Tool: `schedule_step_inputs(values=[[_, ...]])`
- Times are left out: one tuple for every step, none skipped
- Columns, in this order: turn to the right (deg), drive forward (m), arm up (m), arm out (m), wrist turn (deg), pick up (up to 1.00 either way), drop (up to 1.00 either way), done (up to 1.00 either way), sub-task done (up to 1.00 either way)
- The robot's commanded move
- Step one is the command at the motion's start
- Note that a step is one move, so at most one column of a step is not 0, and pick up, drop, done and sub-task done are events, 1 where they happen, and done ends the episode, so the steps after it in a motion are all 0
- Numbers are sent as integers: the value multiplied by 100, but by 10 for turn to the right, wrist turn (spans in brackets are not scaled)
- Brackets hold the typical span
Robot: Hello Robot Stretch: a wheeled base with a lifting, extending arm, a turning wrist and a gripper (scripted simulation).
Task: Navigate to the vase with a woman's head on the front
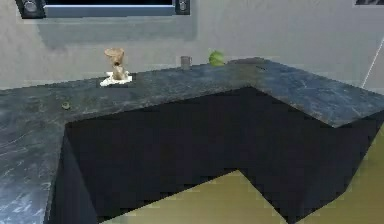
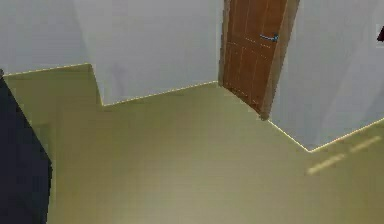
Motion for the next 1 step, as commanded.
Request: schedule_step_inputs(values=[[0,60,0,0,0,0,0,0,0]])
